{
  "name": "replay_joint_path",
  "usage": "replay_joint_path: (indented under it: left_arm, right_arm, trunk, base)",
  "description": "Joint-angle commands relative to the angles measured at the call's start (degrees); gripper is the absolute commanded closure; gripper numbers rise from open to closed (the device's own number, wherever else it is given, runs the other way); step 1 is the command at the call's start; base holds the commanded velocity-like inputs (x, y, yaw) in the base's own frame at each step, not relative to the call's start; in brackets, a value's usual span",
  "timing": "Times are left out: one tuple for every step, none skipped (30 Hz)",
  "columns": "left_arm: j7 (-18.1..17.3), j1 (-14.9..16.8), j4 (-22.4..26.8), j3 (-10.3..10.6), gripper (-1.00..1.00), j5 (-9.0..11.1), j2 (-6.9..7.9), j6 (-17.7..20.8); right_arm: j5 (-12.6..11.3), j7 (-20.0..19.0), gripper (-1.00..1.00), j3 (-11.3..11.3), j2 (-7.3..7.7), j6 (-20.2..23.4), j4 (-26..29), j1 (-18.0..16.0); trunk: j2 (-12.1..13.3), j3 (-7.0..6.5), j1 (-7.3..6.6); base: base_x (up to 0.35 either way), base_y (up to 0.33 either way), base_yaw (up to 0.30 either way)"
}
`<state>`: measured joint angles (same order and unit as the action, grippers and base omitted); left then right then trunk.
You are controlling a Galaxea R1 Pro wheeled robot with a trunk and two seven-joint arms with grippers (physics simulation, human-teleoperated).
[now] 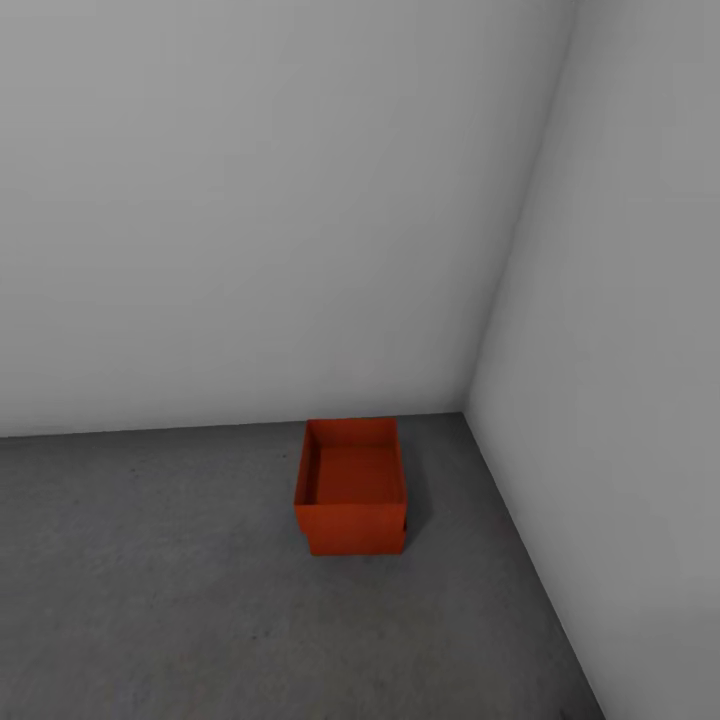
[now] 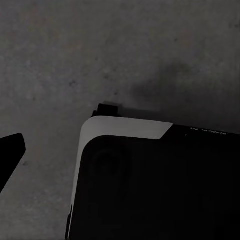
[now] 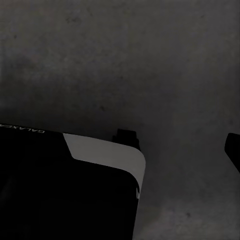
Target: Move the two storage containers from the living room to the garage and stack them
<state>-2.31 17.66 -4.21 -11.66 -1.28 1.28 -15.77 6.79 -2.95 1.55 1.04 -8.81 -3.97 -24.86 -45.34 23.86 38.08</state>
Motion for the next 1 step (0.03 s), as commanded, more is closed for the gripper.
replay_joint_path:
  left_arm:
    - [-0.24, 0.1, -0.27, -0.47, -1.0, -0.12, 0.04, -0.41]
  right_arm:
    - [0.33, -0.03, -1.0, 0.12, 0.01, -0.42, -0.25, -0.1]
  trunk:
    - [-0.05, 0.06, 0.01]
  base:
    - [0.0, 0.0, 0.0]
